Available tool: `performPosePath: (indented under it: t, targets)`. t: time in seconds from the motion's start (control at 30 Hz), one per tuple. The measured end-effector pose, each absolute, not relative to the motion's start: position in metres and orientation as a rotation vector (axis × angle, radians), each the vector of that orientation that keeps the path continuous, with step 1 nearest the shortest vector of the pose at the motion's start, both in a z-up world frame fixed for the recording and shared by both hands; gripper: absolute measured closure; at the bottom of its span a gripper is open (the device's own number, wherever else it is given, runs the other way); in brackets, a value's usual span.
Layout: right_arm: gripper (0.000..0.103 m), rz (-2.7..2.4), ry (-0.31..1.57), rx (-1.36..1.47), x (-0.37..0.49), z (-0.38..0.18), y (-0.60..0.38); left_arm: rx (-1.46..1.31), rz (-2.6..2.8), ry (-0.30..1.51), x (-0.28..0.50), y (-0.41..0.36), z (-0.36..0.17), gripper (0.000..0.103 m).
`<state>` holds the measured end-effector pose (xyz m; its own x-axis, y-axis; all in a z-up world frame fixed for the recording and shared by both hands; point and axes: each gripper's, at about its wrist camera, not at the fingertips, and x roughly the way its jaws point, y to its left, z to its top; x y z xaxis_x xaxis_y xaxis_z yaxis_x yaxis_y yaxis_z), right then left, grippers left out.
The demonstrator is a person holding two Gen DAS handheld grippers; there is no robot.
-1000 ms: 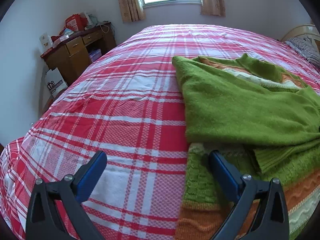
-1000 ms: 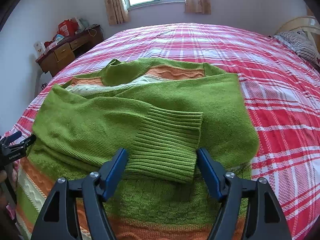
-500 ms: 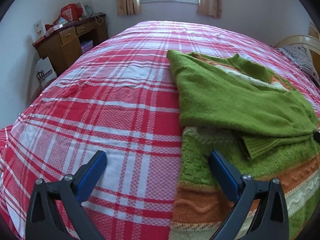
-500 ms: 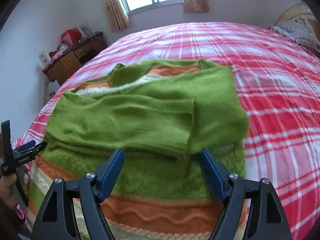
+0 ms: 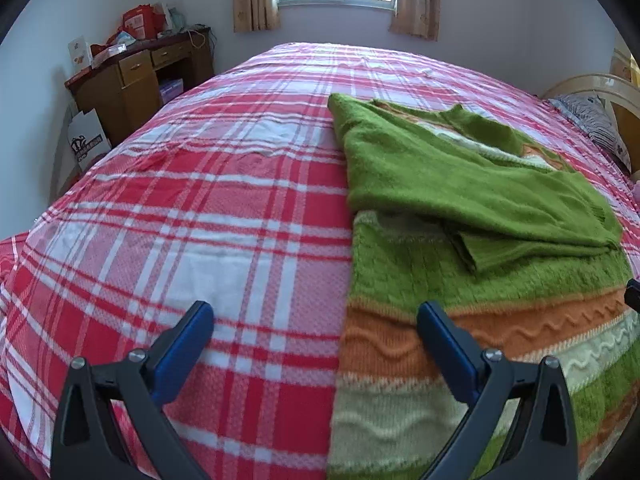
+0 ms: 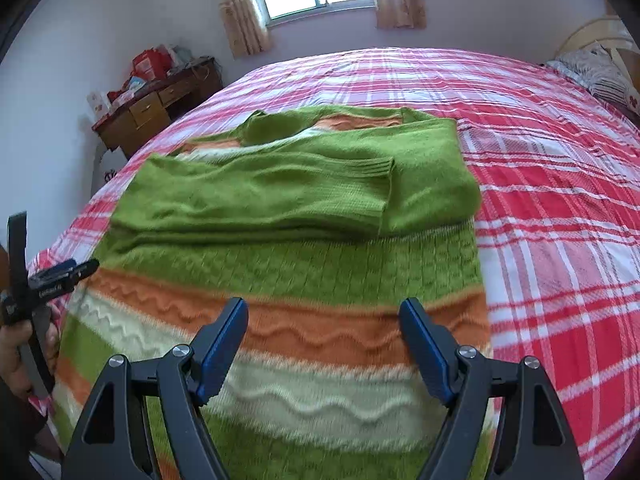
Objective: Fold small clothes
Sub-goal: 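Release the cuff and withdraw the right gripper from the sweater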
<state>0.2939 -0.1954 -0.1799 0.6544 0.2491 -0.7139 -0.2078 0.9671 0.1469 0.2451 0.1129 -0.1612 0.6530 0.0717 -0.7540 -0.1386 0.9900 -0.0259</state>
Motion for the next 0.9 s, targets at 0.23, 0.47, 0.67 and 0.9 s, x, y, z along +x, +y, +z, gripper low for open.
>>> performPosePath:
  t: [0.23, 0.47, 0.67, 0.9]
  targets:
    - [0.024, 0.288, 0.785, 0.074, 0.263, -0.174, -0.194, -0.089, 0.089, 0.846, 0.220, 0.108, -0.163, 0.000]
    - [0.024, 0.293, 0.805, 0.035, 0.235, -0.184, -0.187, -0.074, 0.045, 0.850, 0.189, 0.102, -0.161, 0.000]
    - [0.024, 0.305, 0.804, -0.021, 0.210, -0.187, -0.179, -0.068, 0.004, 0.845, 0.161, 0.095, -0.156, 0.000]
    - [0.024, 0.309, 0.796, -0.046, 0.187, -0.191, -0.180, -0.044, -0.028, 0.852, 0.136, 0.086, -0.156, 0.000]
